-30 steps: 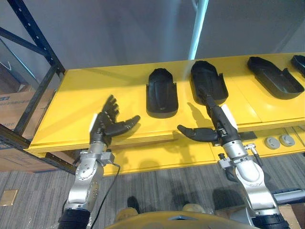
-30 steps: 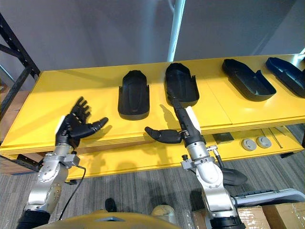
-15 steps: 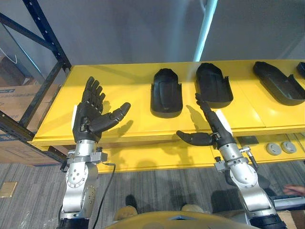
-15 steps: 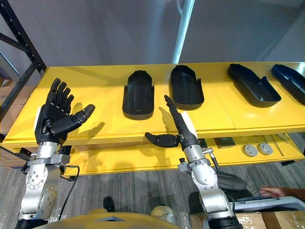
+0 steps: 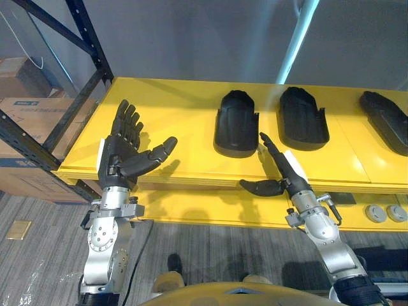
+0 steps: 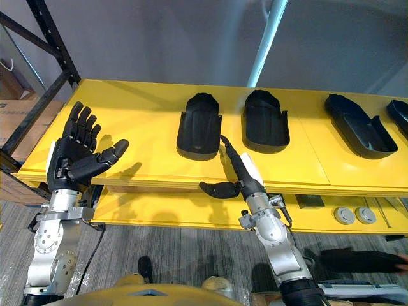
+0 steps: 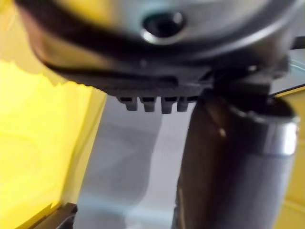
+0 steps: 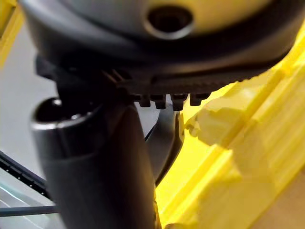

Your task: Walk over and take three plastic housings, then place them on the shelf

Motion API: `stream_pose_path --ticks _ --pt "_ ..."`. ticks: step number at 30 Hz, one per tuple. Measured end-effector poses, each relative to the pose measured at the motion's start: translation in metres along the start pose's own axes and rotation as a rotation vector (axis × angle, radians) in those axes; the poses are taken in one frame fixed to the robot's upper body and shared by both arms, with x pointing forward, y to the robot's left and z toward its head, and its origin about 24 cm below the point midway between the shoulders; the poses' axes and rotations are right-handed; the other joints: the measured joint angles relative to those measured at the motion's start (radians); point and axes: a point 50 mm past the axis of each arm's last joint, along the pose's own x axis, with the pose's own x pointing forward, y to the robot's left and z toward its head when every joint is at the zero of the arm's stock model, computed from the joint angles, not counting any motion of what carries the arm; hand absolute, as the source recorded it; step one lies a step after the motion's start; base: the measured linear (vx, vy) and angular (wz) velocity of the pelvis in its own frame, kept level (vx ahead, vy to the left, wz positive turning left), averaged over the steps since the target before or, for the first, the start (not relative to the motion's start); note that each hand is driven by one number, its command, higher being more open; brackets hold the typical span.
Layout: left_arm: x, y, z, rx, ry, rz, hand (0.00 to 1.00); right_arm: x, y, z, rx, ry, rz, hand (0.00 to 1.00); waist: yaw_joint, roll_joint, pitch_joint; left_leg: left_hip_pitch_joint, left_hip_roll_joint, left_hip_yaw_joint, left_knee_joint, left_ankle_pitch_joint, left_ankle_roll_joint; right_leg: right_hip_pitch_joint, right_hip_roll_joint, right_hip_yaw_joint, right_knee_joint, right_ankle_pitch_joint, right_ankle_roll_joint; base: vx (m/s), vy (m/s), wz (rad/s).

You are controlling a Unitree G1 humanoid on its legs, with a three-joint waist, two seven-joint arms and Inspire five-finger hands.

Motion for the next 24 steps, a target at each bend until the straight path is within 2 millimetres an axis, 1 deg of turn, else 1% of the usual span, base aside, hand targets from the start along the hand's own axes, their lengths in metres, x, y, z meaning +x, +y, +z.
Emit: stream_pose_path --ticks 3,5,7,10,14,15,20,24 --pt "-0.001 -0.001 -0.001 -0.001 0.004 -0.009 1.0 0.01 -0.006 -0.004 -0.022 0.009 -0.03 1.0 0.007 0.0 0.0 -0.011 -0.001 -0.019 0.0 0.008 0.002 0.0 0.001 -0.02 0.002 -0.003 -0.005 -0.01 0.004 0.15" --pt "-0.001 0.0 -0.001 -0.001 0.008 -0.007 1.0 0.013 -0.009 -0.006 -0.045 0.013 -0.025 1.0 0.011 0.0 0.0 -0.013 0.0 -0.025 0.0 0.013 0.003 0.0 0.002 -0.026 0.003 -0.004 -0.006 -0.03 0.006 0.15" --pt "-0.001 0.0 -0.002 -0.001 0.01 -0.007 1.0 0.016 -0.01 -0.007 -0.051 0.018 -0.024 1.0 0.012 0.002 0.001 -0.015 0.0 -0.034 0.0 0.013 -0.002 0.002 0.002 -0.034 0.007 -0.005 -0.006 -0.05 0.011 0.12" --pt "-0.001 0.0 -0.002 0.0 0.01 -0.015 1.0 0.028 -0.012 -0.006 -0.06 0.02 -0.032 1.0 0.012 0.009 0.008 -0.02 0.001 -0.051 -0.001 0.018 -0.001 0.0 0.003 -0.043 0.018 -0.008 -0.002 -0.07 0.013 0.11" --pt "-0.001 0.0 -0.001 0.0 0.009 -0.025 1.0 0.043 -0.022 -0.005 -0.083 0.035 -0.078 1.0 0.021 0.022 0.018 -0.052 -0.002 -0.091 -0.001 0.017 -0.004 -0.013 0.015 -0.046 0.013 -0.008 -0.002 -0.07 0.012 0.21" --pt "-0.001 0.0 -0.001 -0.001 0.01 -0.025 1.0 0.045 -0.028 -0.005 -0.103 0.032 -0.088 1.0 0.039 0.026 0.028 -0.053 -0.002 -0.093 -0.001 0.017 -0.007 -0.008 0.016 -0.045 -0.001 -0.006 -0.005 -0.05 0.012 0.08" --pt "-0.001 0.001 0.0 0.006 0.008 -0.032 1.0 0.052 -0.032 -0.007 -0.112 0.045 -0.101 1.0 0.044 0.023 0.033 -0.052 -0.011 -0.11 0.0 0.032 -0.006 0.0 0.016 -0.044 0.001 -0.004 -0.006 0.01 -0.003 0.08" --pt "-0.001 0.001 0.0 0.007 0.009 -0.048 1.0 0.058 -0.034 -0.006 -0.116 0.047 -0.104 1.0 0.045 0.024 0.033 -0.052 -0.014 -0.116 0.0 0.032 -0.006 0.001 0.016 -0.042 0.003 -0.002 -0.008 0.02 -0.009 0.05"
